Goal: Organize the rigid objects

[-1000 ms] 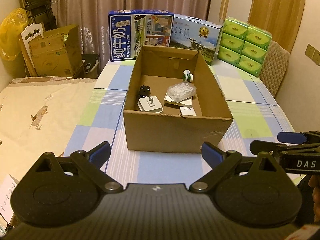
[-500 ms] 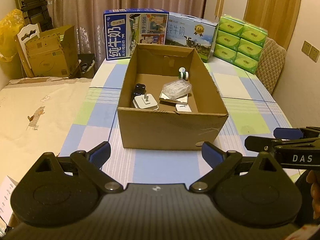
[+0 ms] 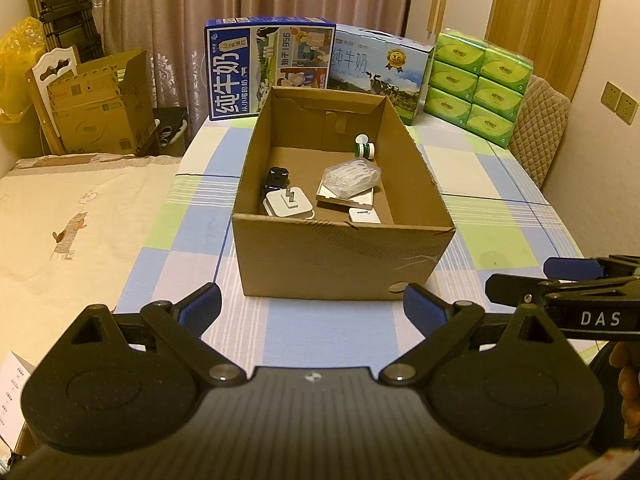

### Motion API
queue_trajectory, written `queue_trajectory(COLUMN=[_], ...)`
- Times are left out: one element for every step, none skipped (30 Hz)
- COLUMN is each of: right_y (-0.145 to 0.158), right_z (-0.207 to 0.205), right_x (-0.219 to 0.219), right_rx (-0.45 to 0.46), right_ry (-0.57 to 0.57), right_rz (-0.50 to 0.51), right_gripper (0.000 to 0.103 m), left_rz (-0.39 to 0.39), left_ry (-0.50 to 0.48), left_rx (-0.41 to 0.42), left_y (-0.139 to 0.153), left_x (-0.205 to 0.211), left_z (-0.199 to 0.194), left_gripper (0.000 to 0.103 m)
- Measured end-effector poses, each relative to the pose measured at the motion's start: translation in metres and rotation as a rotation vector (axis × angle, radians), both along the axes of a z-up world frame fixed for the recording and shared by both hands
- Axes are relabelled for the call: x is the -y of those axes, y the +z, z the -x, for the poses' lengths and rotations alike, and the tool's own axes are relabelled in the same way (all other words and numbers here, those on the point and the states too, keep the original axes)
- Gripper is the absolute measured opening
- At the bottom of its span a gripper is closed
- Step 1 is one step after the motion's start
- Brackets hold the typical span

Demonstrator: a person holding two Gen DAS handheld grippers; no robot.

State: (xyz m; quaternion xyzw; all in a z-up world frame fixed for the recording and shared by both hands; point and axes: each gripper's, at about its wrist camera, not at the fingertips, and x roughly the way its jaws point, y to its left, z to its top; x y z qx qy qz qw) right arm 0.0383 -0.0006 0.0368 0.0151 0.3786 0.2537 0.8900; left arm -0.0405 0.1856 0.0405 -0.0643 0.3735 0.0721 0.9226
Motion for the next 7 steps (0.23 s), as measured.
queue_trajectory(right_y=[-0.0006, -0.0014, -0.0022, -0.0031, -0.0033, -0.0032, -0.0035], right_z=[0.0006, 0.0011, 0.0011, 0.0014, 0.0016, 0.0006, 0.0012], right_x=[-0.0002, -0.0002, -0.0004, 0.0001, -0.0001, -0.0003, -0.0002], right_rx=[-0.001, -0.002, -0.004, -0.006, -0.007, -0.008, -0.009], right_ry=[-0.001, -0.002, -0.003, -0.004, -0.005, -0.006, -0.008], right_rz=[0.000, 0.001, 0.001, 0.000, 0.000, 0.001, 0.001], right_gripper=[0.083, 0.083, 0.083, 0.083, 0.083, 0.083, 0.083], left_rz=[0.002, 0.007, 0.016, 0.024, 0.032, 0.032, 0.024], left_ry=[-0.001, -0.004, -0.007, -0.008, -0.010, -0.009, -0.009], left_rx=[0.000, 0.001, 0.007, 0.013, 0.016, 0.016, 0.015], left_y=[-0.0001, -0.0002, -0.0002, 0.0000, 0.0000, -0.0003, -0.0003], left_x=[-0.0005, -0.0008, -0.0008, -0.0024, -0.0035, -0.0035, -0.0026], left_z=[-0.0003, -0.0002, 0.0002, 0.0011, 0.0014, 0.0014, 0.0005], left_gripper=[0.096, 0.096, 0.096, 0.096, 0.096, 0.096, 0.096])
